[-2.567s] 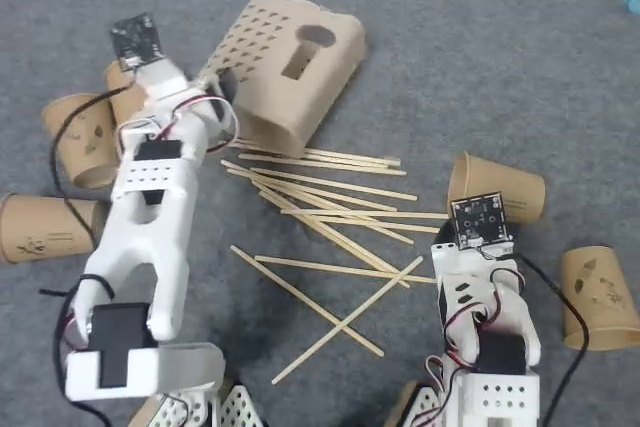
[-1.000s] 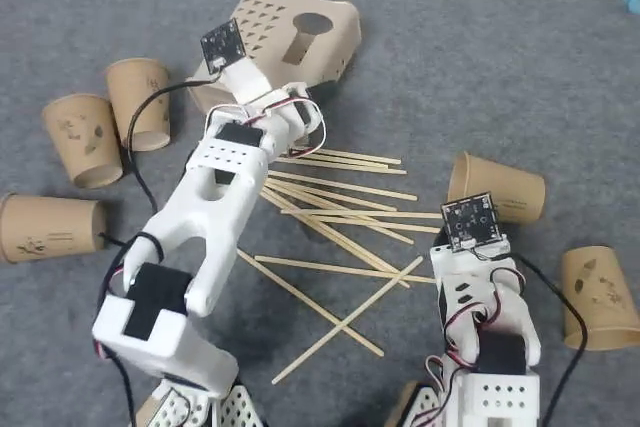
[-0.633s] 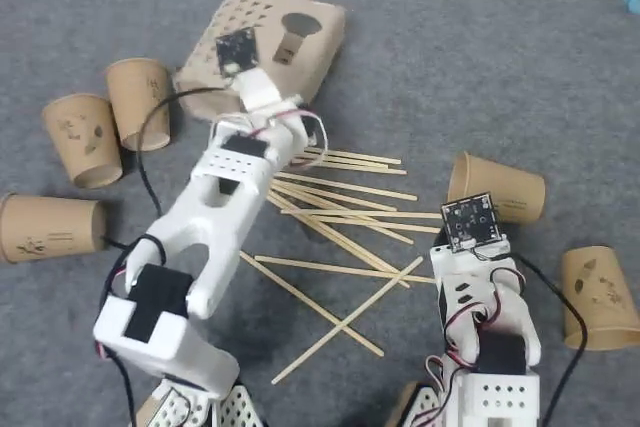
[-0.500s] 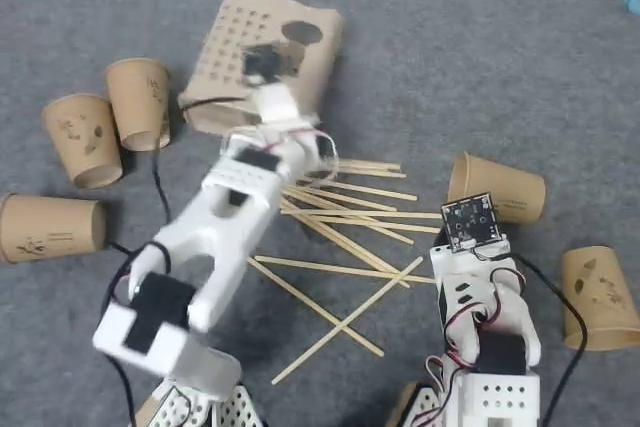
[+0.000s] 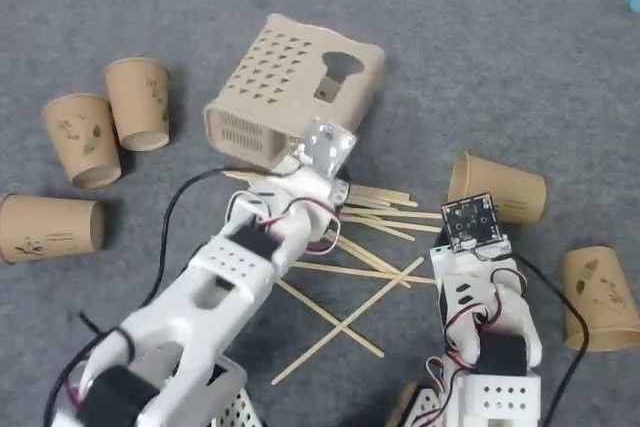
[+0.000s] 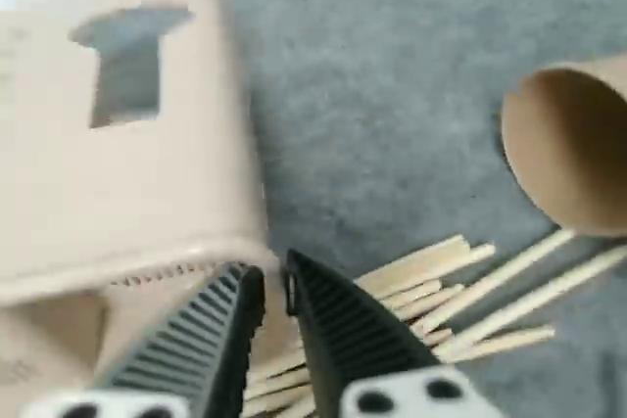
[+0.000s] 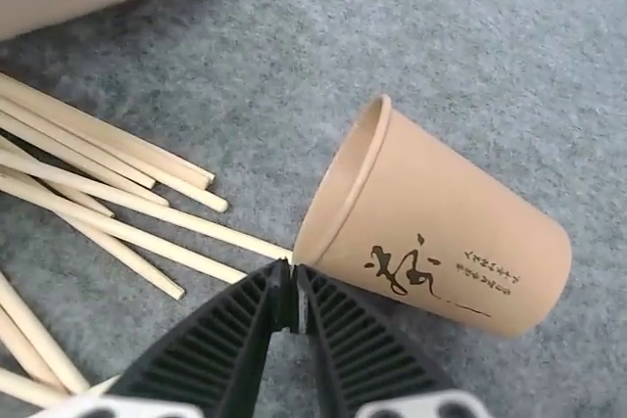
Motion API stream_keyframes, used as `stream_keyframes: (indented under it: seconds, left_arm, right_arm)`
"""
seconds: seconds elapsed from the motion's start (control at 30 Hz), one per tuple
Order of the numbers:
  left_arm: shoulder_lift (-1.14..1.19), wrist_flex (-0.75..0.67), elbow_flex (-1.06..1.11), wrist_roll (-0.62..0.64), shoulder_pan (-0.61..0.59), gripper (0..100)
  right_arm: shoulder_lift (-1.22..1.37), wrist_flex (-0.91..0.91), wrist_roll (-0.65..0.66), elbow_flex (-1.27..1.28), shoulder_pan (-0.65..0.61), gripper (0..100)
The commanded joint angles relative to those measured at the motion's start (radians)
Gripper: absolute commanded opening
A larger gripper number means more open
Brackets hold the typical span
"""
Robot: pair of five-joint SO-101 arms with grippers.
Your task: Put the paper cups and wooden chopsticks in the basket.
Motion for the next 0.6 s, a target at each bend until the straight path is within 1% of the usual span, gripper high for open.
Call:
stream_keyframes:
  seconds: [0.0,0.1,0.17,0.3,0.37,0.47,0.57]
  left_arm:
    - [-0.126,-0.041,0.016,-0.061,0.005,1]
    - [-0.149,0.002,0.001,-0.058,0.005,3]
    - [-0.141,0.077,-0.039,-0.057,0.002,7]
    - [-0.091,0.215,-0.140,-0.037,-0.055,17]
    - [-0.049,0.241,-0.186,-0.012,-0.109,18]
    - [0.023,0.244,-0.245,0.002,-0.193,18]
    - [0.094,0.245,-0.289,0.051,-0.255,18]
  right_arm:
    - [-0.015,-0.007,0.014,0.015,0.007,0.9]
    - [-0.015,-0.007,0.014,0.015,0.007,0.9]
    - [-0.015,-0.007,0.014,0.015,0.007,0.9]
    - [-0.013,-0.007,0.015,0.015,0.007,0.9]
    - [-0.013,-0.007,0.015,0.015,0.007,0.9]
    - [-0.012,-0.007,0.015,0.015,0.007,0.9]
    - [-0.012,-0.007,0.015,0.015,0.007,0.9]
